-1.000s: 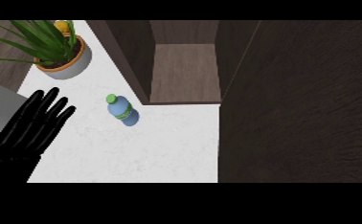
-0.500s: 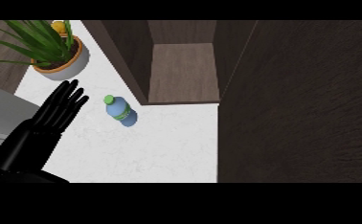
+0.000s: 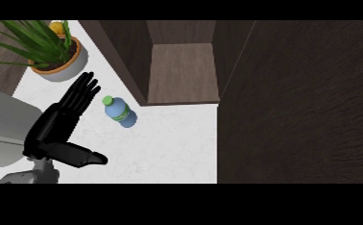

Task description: Pick up the bottled water, place it into the cabinet and close the cabinet

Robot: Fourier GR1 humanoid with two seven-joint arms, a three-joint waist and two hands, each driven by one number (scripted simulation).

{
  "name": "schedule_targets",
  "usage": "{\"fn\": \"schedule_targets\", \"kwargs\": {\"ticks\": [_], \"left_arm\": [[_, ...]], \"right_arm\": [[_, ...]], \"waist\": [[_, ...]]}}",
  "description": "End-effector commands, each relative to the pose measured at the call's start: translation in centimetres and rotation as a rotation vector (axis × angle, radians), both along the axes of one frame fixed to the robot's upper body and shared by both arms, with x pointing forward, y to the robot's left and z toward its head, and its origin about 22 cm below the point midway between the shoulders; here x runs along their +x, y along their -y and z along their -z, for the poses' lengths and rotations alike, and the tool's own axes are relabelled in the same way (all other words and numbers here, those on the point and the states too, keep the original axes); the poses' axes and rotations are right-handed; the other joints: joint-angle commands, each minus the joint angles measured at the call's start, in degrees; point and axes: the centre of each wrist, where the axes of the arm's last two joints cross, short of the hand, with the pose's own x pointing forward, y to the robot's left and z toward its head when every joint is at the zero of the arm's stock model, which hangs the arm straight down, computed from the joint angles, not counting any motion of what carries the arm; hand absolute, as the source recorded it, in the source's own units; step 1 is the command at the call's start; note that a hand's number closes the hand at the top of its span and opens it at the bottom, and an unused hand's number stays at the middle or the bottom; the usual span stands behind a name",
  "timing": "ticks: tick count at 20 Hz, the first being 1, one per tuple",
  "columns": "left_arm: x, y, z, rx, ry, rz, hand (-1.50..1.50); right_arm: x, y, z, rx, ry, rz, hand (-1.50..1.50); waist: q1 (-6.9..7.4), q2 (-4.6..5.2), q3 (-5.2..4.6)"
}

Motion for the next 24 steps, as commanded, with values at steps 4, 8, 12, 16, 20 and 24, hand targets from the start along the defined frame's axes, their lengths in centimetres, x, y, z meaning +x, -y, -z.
{"fn": "schedule_targets", "kwargs": {"ticks": [4,8,12,16,20,24], "left_arm": [[2.4,-0.2,3.2,0.047,-0.013,-0.03,-1.5],[2.4,-2.2,6.1,0.042,-0.065,-0.035,-1.5],[3.3,0.4,8.0,0.044,-0.104,-0.02,-1.5],[3.9,1.0,10.3,0.05,-0.1,-0.04,-1.5],[3.3,-0.7,12.2,0.074,-0.118,-0.089,-1.5],[3.7,-0.1,13.8,-0.011,-0.12,-0.112,-1.5]], "right_arm": [[-2.5,-0.8,-3.4,0.088,0.089,-0.071,-1.5],[-3.1,-1.2,-3.8,0.091,0.083,-0.061,-1.5],[-2.7,-0.4,-3.0,0.112,0.093,-0.05,-1.5],[-3.4,-1.3,-3.7,0.112,0.084,-0.094,-1.5],[-4.1,-0.3,-3.3,0.088,0.076,-0.083,-1.5],[-3.5,-0.3,-3.4,0.098,0.083,-0.1,-1.5]], "waist": [[0.16,0.03,0.02],[0.06,0.1,-0.05],[0.52,0.09,0.01],[-0.23,0.22,-0.08],[-0.26,0.1,-0.04],[-0.55,0.4,-0.14]]}}
